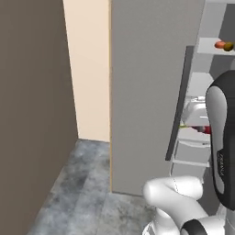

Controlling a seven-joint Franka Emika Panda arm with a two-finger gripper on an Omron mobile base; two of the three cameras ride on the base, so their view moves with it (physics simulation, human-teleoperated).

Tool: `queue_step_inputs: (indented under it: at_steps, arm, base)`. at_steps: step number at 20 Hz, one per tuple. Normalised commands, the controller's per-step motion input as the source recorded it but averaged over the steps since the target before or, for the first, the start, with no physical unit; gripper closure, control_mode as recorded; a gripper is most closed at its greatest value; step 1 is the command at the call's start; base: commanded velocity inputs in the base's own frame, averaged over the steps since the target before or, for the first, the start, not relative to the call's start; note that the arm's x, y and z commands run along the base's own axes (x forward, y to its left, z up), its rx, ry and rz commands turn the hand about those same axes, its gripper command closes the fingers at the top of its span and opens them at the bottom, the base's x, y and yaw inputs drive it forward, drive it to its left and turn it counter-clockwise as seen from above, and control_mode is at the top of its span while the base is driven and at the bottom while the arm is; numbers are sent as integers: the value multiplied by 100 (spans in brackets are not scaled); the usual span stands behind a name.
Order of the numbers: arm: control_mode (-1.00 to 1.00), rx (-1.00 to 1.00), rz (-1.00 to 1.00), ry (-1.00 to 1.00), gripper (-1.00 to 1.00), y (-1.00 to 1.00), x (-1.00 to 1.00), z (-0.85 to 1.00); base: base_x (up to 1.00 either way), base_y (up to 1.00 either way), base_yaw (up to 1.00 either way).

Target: Take the squash, pear, and lemon from the freezer and place them in the bowl on the counter.

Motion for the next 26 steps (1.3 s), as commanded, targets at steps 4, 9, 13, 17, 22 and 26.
queue_step_inputs:
  at_steps: [4, 9, 13, 17, 22, 26]
  arm:
    - [100, 0, 0, 0, 100, 0, 0, 0]
    - [100, 0, 0, 0, 100, 0, 0, 0]
    - [100, 0, 0, 0, 100, 0, 0, 0]
    - [100, 0, 0, 0, 100, 0, 0, 0]
    - [100, 0, 0, 0, 100, 0, 0, 0]
    - [100, 0, 0, 0, 100, 0, 0, 0]
  base:
    - [-100, -70, -27]
    - [-73, -82, -51]
    - [-9, -100, -50]
    - [43, -100, -18]
    - [59, -100, -2]
    - [69, -98, 0]
